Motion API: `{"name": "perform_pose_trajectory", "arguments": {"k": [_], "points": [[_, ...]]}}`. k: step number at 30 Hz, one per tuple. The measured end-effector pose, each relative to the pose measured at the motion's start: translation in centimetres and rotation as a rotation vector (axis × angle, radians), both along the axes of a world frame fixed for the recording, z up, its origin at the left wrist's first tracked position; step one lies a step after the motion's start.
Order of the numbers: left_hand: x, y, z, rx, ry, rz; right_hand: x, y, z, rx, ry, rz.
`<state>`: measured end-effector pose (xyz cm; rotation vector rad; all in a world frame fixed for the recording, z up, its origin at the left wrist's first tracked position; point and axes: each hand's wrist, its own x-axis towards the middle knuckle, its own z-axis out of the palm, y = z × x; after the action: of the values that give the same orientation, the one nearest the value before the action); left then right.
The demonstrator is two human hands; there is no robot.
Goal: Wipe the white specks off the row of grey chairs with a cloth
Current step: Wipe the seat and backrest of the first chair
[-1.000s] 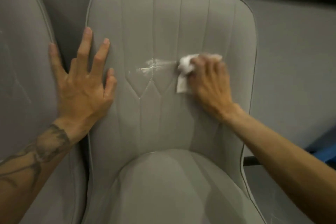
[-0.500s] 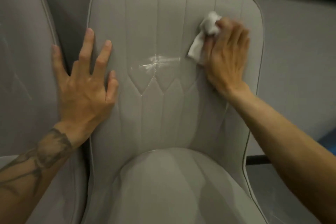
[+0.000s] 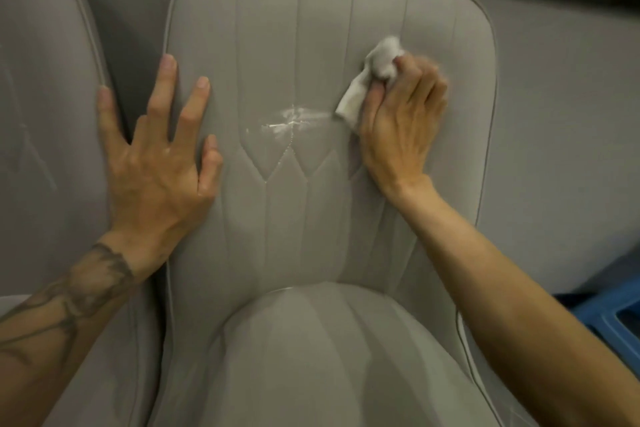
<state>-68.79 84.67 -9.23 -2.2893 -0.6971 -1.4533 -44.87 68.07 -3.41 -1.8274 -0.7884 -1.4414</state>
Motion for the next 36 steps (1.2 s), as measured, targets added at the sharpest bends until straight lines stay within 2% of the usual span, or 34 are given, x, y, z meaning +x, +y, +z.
{"name": "perform_pose_trajectory", "arguments": {"k": [1, 3, 5, 7, 10, 12, 14, 16, 18, 19, 21, 24, 26, 29, 31, 33, 36], "points": [[0.0, 0.0, 0.0, 0.005, -0.001, 0.002, -0.9, 0.0, -2.0, -0.08, -0.009, 0.049], [0.1, 0.1, -0.1, 0.004, -0.002, 0.005, -2.3, -1.8, -6.4, -0.369, -0.074, 0.132], [0.0, 0.1, -0.1, 0.002, -0.002, 0.0, -1.9, -4.4, -8.1, -0.601, -0.169, 0.164], [0.0, 0.1, -0.1, -0.008, 0.0, -0.001, 0.0, -5.2, -6.0, -0.58, -0.18, 0.172], [-0.1, 0.1, -0.1, -0.022, -0.001, -0.002, 2.0, -3.5, -1.5, -0.212, -0.072, 0.036], [0.0, 0.1, 0.0, -0.018, 0.0, 0.001, 1.3, -2.5, -2.7, -0.107, -0.04, 0.003], [0.0, 0.0, 0.0, -0.016, -0.002, 0.005, -0.6, -2.7, -8.0, -0.222, -0.008, 0.06], [0.0, -0.1, -0.1, -0.015, 0.001, 0.001, -2.8, -4.5, -13.9, -0.465, -0.014, 0.118], [0.0, -0.2, 0.0, -0.016, 0.002, 0.006, -3.4, -6.2, -16.4, -0.64, -0.063, 0.158], [0.0, -0.2, 0.0, -0.015, 0.0, 0.008, -2.9, -6.3, -15.9, -0.642, -0.084, 0.167], [0.0, -0.2, 0.0, -0.016, -0.004, 0.008, -1.5, -5.2, -12.9, -0.487, -0.052, 0.129], [0.0, -0.1, 0.0, -0.014, -0.006, 0.013, -0.6, -2.8, -8.6, -0.139, 0.052, 0.041], [0.1, -0.2, 0.0, -0.009, -0.004, 0.016, -1.8, -2.0, -9.7, -0.105, 0.09, 0.052], [0.0, -0.3, 0.0, -0.003, 0.002, 0.028, -3.6, -2.8, -12.8, -0.257, 0.072, 0.094], [-0.1, -0.4, 0.1, -0.01, 0.006, 0.024, -2.9, -3.3, -11.9, -0.301, 0.029, 0.097], [-0.1, -0.4, 0.1, -0.012, 0.006, 0.028, -1.1, -2.8, -9.1, -0.197, 0.013, 0.048], [0.0, -0.5, 0.1, -0.011, 0.003, 0.028, -0.6, -0.7, -6.4, 0.099, 0.105, -0.033]]}}
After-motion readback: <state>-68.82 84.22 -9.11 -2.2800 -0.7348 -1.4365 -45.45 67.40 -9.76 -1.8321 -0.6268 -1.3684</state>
